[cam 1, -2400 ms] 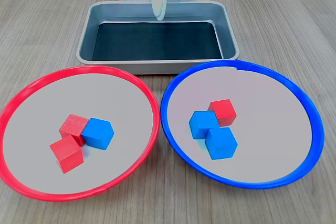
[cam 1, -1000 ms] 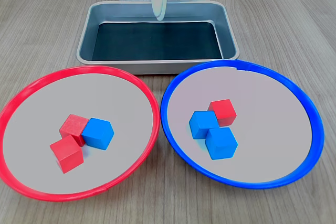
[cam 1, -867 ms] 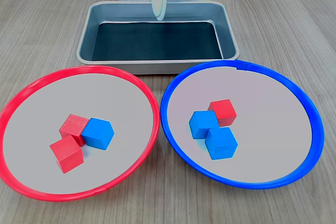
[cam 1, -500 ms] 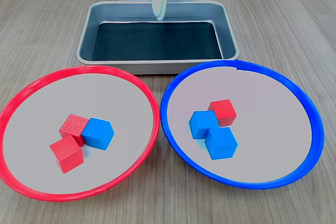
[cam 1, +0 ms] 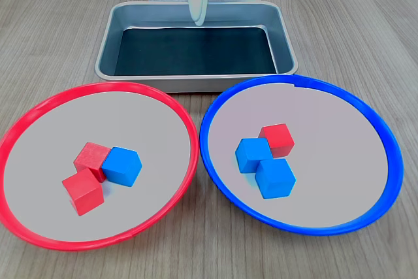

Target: Relocate any misplaced blocks to their matching dishes.

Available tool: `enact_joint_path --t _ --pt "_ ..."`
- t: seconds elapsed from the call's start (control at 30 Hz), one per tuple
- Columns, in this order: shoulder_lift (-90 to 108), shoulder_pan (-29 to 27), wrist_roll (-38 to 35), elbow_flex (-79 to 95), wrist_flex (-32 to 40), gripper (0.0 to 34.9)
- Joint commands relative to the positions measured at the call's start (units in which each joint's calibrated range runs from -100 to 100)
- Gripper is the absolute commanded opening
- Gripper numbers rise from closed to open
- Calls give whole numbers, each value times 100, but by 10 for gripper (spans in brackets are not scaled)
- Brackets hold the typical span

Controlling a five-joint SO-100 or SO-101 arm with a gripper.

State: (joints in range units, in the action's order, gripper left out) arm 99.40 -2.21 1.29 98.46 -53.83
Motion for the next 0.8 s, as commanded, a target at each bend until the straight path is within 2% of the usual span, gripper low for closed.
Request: enact_joint_path --t 0.0,0.3,0.63,0.77 --pt "-34 -47 20 -37 6 4" --pt "-563 -28 -103 -510 -3 4" --pt "-4947 -47 -557 -5444 -1175 3" --pt "-6644 -160 -713 -7137 -1290 3"
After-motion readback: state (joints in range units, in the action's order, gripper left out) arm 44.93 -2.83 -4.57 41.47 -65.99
